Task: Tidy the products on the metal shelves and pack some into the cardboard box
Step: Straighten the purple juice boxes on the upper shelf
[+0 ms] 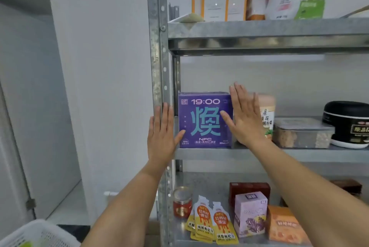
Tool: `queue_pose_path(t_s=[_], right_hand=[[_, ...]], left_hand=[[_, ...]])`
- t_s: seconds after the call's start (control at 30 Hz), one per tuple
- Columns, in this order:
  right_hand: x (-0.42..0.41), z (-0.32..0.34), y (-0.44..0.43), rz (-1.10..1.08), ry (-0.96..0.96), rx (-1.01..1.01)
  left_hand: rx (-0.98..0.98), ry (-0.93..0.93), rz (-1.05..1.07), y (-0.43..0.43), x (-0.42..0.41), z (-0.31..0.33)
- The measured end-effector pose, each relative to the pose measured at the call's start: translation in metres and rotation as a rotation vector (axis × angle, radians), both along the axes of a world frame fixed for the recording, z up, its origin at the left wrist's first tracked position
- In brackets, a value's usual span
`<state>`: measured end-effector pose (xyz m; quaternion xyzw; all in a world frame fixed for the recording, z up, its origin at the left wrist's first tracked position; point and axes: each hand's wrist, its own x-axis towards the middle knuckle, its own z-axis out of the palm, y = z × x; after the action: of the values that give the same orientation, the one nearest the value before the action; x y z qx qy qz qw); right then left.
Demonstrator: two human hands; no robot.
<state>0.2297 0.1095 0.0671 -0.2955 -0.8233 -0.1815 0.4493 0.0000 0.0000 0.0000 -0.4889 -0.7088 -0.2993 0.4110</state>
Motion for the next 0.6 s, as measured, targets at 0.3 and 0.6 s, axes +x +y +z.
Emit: queue_pose_path(t_s=[0.3,0.6], right_hand=[[-0.014,0.0,0.002,-0.035,-0.003,-0.072],[-0.005,0.006,-0.025,0.172,0.164,-0.251]], left_hand=[[-0.032,0.064,0.064,0.0,-0.006,0.0],[-0.173,0.029,0.041,-0.013,0.001,0.005]])
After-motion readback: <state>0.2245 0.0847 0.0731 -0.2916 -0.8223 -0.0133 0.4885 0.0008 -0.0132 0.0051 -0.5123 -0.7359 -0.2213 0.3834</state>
